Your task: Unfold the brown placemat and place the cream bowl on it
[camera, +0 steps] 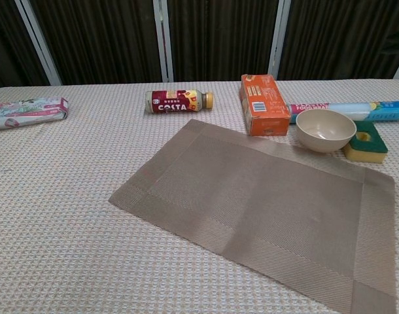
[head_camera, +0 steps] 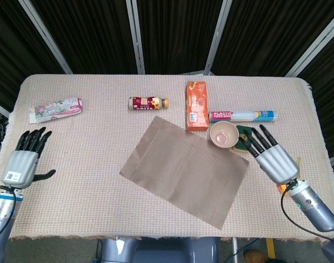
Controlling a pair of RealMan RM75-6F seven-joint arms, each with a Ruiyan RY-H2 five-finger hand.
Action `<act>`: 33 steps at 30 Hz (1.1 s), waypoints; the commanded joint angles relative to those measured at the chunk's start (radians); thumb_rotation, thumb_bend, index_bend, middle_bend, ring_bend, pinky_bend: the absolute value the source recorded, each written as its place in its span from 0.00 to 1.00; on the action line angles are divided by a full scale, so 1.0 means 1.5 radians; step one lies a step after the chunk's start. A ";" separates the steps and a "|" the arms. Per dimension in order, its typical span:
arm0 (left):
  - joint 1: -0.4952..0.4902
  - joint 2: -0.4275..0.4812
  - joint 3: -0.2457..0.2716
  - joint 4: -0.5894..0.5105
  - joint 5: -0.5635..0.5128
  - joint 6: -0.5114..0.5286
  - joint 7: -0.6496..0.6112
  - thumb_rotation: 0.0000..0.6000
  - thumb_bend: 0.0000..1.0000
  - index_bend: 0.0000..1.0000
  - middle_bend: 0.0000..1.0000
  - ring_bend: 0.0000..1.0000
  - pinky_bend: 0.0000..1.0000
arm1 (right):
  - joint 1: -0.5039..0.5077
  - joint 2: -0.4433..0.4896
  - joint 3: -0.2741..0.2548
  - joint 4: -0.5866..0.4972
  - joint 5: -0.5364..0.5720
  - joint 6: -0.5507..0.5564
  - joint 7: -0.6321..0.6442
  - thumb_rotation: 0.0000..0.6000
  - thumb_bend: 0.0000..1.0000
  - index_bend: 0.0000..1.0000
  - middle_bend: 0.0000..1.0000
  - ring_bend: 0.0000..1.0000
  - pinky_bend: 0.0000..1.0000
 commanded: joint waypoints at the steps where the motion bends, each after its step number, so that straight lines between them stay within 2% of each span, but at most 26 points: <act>1: -0.061 -0.059 0.011 0.089 0.067 -0.049 -0.027 1.00 0.12 0.17 0.00 0.00 0.00 | -0.043 0.013 0.019 -0.060 0.054 0.009 0.047 1.00 0.00 0.00 0.00 0.00 0.00; 4: -0.098 -0.103 0.012 0.147 0.097 -0.072 -0.045 1.00 0.12 0.23 0.00 0.00 0.00 | -0.068 0.018 0.018 -0.107 0.081 0.014 0.056 1.00 0.00 0.00 0.00 0.00 0.00; 11: -0.172 -0.188 0.012 0.234 0.124 -0.131 -0.088 1.00 0.13 0.29 0.00 0.00 0.00 | -0.116 0.024 0.020 -0.208 0.138 0.027 0.043 1.00 0.00 0.00 0.00 0.00 0.00; 20: -0.233 -0.261 0.013 0.311 0.152 -0.158 -0.045 1.00 0.15 0.30 0.00 0.00 0.00 | -0.145 0.003 0.021 -0.233 0.141 0.051 0.004 1.00 0.00 0.00 0.00 0.00 0.00; 28: -0.261 -0.334 0.037 0.443 0.181 -0.140 -0.111 1.00 0.15 0.30 0.00 0.00 0.00 | -0.150 -0.002 0.031 -0.229 0.148 0.047 -0.017 1.00 0.00 0.00 0.00 0.00 0.00; 33: -0.266 -0.360 0.056 0.494 0.187 -0.137 -0.138 1.00 0.15 0.30 0.00 0.00 0.00 | -0.154 -0.001 0.037 -0.231 0.146 0.046 -0.017 1.00 0.00 0.00 0.00 0.00 0.00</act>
